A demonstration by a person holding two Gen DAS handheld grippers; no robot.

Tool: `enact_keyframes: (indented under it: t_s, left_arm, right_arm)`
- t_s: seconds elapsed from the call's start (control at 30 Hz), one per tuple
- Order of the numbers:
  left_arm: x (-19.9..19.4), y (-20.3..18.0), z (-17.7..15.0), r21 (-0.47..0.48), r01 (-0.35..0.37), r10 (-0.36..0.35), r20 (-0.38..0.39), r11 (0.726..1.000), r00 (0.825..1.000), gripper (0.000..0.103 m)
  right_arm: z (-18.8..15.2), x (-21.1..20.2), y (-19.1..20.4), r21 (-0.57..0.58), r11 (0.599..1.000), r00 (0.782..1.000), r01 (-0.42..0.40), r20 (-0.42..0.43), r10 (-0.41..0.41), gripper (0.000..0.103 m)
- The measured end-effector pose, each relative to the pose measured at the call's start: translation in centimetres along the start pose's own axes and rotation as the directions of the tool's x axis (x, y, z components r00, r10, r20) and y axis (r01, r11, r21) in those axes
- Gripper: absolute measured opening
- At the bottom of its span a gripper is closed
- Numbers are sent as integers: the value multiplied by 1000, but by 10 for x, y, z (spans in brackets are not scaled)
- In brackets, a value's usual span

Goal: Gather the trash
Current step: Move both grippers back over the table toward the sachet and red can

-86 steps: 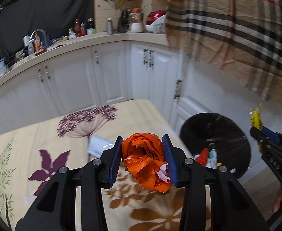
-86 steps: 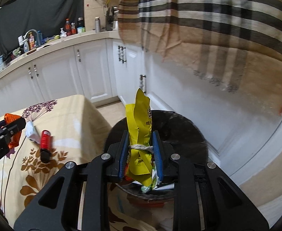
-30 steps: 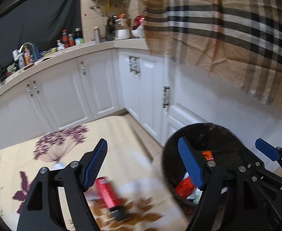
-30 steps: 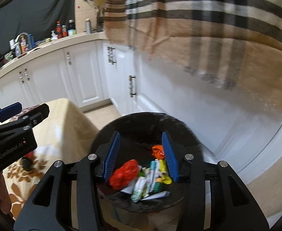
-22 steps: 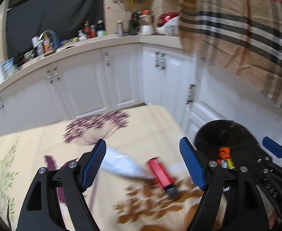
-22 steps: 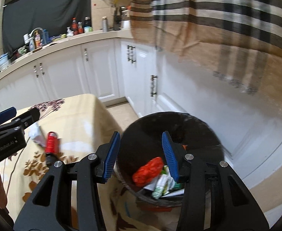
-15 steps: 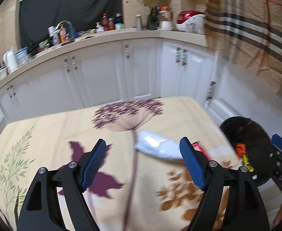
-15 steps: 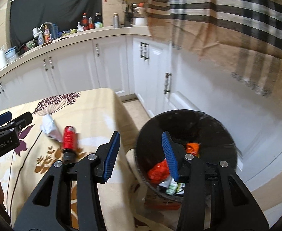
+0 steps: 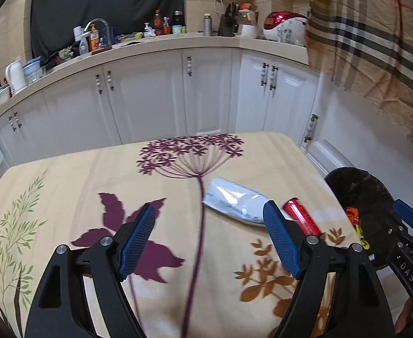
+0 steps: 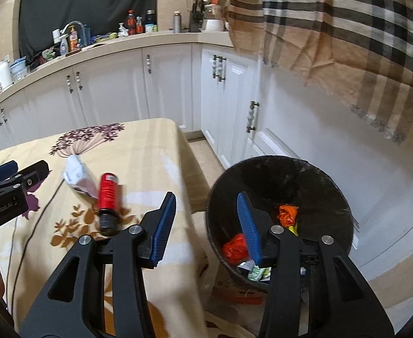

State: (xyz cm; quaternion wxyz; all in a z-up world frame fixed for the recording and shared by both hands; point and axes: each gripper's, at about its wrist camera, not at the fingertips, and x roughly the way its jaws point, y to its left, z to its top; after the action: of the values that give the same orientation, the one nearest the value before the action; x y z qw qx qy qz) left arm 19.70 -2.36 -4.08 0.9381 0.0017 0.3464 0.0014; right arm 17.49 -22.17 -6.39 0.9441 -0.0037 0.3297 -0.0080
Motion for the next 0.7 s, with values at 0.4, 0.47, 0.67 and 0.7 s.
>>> enact_keyframes:
  t_s: [0.4,0.47,0.67,0.7]
  left_arm:
    - [21,-35,2,29,21,-20,-48,999,999,76]
    - [27,-38,1,34,10,-8,-60,999,998,76]
    - [33,-34,-1,22,-4,6,-84,1000,996,67]
    - [34,-32,-2,19,0,2,-91,1000,996,62]
  right_arm:
    - [-11,7,-45,66,996,998,56,-20,-55,44]
    - [-12,8,-48,70,996,998,60,-21,-59,44]
    - [-14,9,-54,84,995,998,61,-27,-59,44]
    - [-14,10,-54,85,995,998,60,-28,-58,44]
